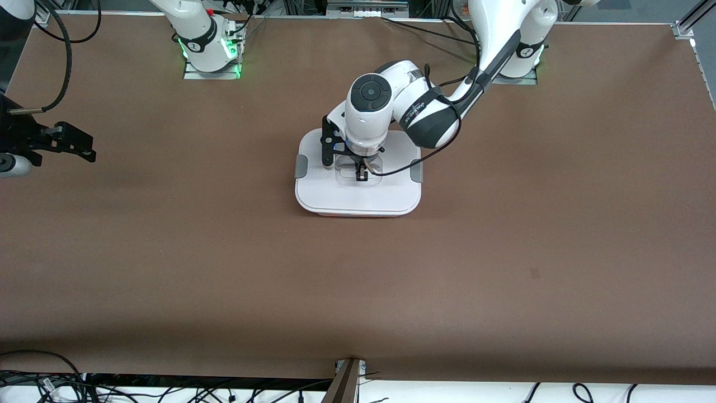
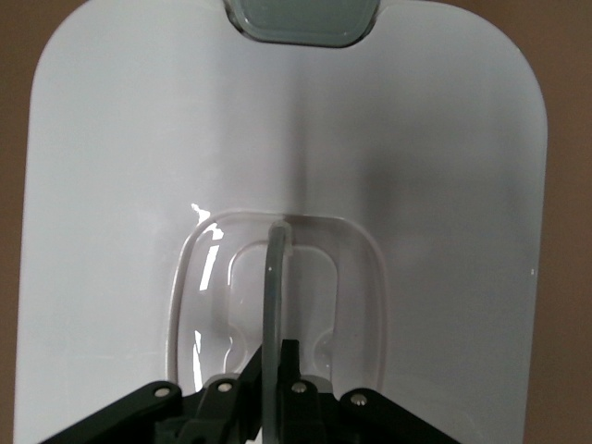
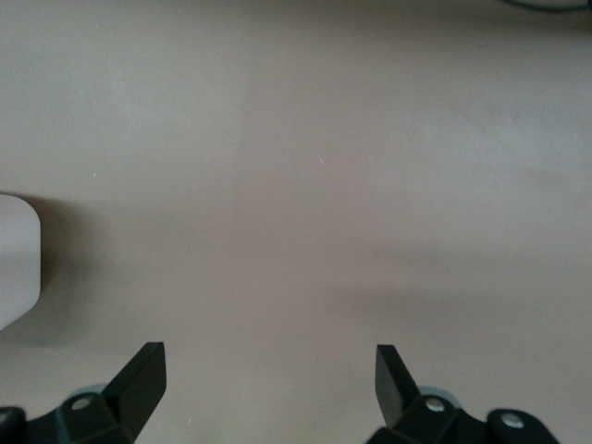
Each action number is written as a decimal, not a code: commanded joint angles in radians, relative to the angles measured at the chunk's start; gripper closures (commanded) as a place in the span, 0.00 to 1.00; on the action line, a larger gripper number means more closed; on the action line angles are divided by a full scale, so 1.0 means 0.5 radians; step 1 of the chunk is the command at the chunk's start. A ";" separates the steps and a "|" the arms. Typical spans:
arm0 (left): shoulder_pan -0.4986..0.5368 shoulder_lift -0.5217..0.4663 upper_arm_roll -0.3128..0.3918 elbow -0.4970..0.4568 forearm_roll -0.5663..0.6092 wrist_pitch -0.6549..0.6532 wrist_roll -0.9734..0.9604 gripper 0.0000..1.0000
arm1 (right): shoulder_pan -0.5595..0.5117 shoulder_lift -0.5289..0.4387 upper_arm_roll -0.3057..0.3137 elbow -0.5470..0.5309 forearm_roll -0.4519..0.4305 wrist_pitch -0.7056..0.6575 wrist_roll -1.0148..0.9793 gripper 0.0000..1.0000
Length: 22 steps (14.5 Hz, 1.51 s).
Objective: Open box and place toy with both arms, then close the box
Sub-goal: 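Lower the white lid onto the box with the left gripper, then release the lid handle and raise the left gripper away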
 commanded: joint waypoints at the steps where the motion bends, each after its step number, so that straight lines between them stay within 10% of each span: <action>1: -0.071 0.039 0.013 -0.001 0.035 0.029 -0.151 1.00 | 0.000 -0.060 -0.044 -0.079 0.042 -0.076 0.098 0.00; 9: -0.061 0.012 0.025 -0.087 0.035 -0.036 -0.139 0.92 | 0.003 -0.008 -0.044 -0.060 0.048 -0.070 0.092 0.00; 10: -0.068 0.003 0.034 -0.075 0.038 -0.045 -0.142 0.03 | 0.003 -0.008 -0.044 -0.060 0.048 -0.067 0.092 0.00; 22: 0.582 -0.599 0.043 0.348 0.038 -0.996 -0.663 0.00 | 0.007 -0.004 -0.041 -0.060 0.064 -0.054 0.092 0.00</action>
